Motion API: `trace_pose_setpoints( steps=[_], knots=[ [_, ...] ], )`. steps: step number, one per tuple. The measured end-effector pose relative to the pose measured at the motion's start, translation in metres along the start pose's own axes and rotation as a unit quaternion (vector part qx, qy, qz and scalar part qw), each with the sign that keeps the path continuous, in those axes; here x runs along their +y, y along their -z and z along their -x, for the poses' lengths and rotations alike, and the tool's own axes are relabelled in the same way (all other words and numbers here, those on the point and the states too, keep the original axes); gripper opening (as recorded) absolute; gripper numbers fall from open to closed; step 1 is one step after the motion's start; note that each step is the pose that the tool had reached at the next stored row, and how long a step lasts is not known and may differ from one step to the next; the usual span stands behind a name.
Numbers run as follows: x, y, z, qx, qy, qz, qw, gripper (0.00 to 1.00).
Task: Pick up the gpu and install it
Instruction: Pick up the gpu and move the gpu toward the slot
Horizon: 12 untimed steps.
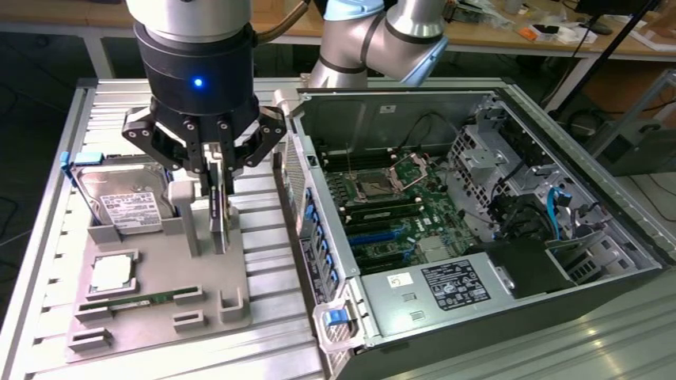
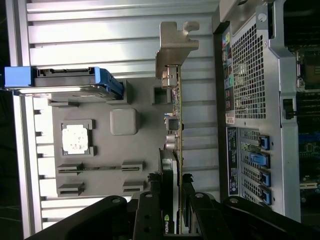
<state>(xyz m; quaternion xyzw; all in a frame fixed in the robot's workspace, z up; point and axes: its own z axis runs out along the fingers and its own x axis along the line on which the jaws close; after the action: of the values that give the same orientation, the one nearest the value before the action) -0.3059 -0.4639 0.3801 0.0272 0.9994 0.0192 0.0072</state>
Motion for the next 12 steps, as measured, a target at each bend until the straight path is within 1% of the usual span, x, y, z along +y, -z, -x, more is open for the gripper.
trace_pose_setpoints(
  steps=[12],
  knots=[
    [0.0001,0.0041,0.0001,0.0003,0.000,-0.0001,1.0000,0.27]
  ],
)
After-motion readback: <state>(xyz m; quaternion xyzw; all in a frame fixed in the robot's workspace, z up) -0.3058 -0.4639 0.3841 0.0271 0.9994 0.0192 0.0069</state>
